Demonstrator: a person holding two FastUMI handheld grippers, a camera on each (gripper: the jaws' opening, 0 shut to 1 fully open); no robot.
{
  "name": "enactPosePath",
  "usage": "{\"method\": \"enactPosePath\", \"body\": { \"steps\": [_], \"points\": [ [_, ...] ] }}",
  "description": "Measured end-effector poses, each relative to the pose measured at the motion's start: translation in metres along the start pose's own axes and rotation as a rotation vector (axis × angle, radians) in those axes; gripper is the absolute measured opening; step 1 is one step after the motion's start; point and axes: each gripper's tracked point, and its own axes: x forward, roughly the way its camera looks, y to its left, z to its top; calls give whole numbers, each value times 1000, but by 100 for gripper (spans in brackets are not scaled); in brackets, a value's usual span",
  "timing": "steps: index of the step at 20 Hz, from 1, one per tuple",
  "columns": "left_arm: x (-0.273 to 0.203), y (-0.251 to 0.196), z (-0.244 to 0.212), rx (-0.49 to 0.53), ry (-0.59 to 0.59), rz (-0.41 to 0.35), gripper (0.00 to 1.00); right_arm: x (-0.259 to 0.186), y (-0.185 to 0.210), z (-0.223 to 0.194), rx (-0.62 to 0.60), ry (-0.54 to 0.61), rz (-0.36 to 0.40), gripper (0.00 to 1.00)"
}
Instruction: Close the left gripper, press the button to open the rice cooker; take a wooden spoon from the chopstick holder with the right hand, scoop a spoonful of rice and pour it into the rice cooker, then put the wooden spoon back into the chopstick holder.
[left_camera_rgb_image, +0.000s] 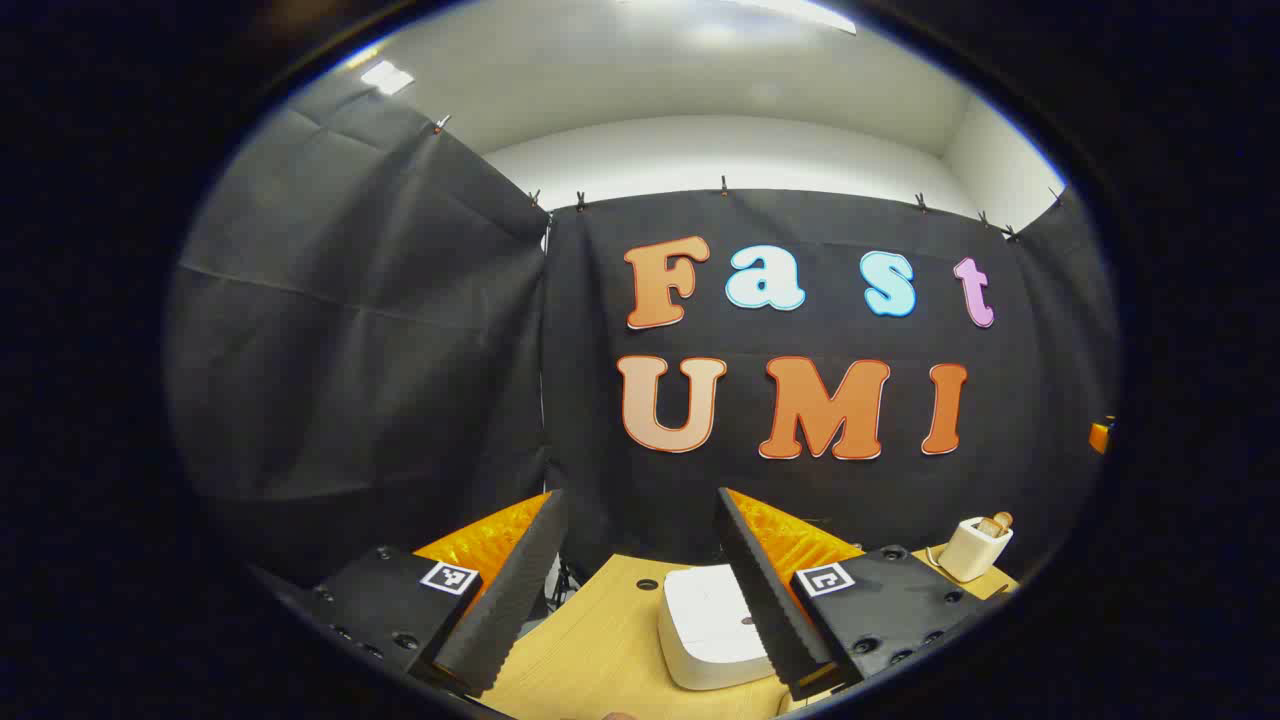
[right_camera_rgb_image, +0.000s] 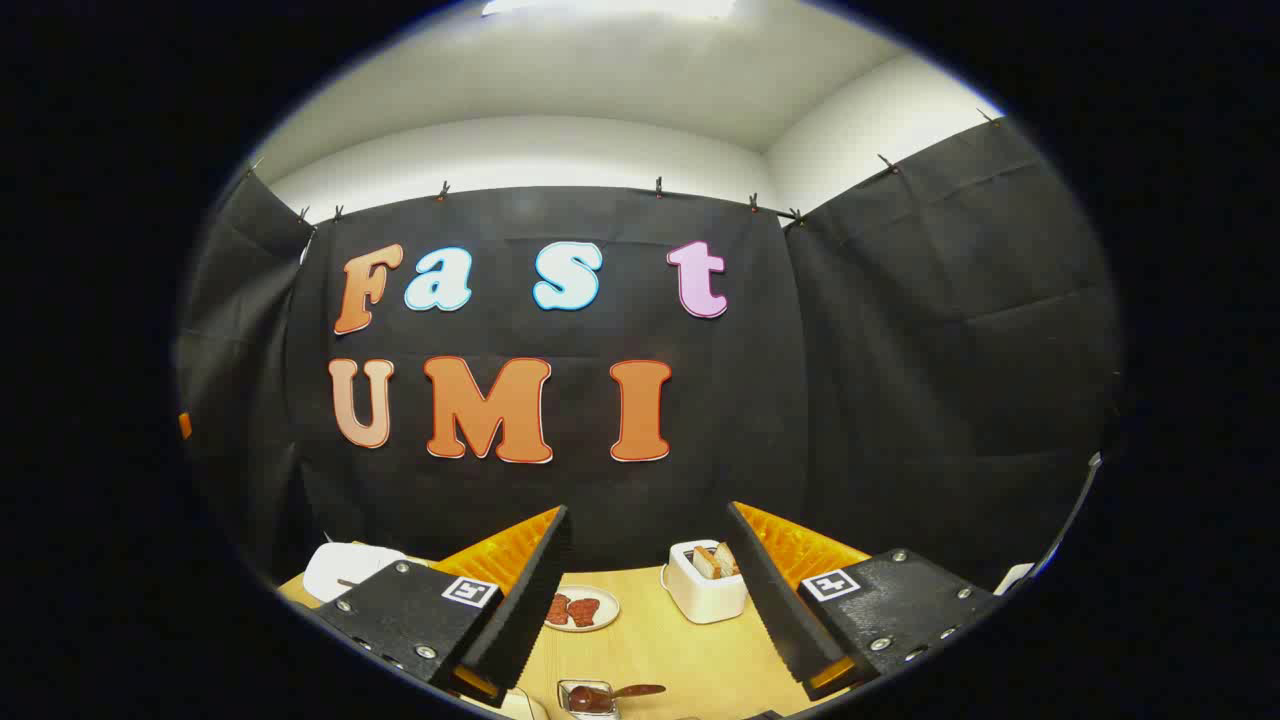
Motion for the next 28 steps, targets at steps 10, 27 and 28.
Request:
{"method": "enactPosePath", "body": {
  "steps": [10, 27, 28],
  "points": [
    [7, -9, -5, -41, 59, -102, 100, -28, -5, 13, -1, -1, -54, 94],
    [0, 2, -25, 32, 112, -32, 6, -20, 7, 8, -15, 8, -11, 94],
    [5, -4, -26, 13, 106, -53, 6, -20, 8, 8, -18, 9, -9, 94]
  ]
}}
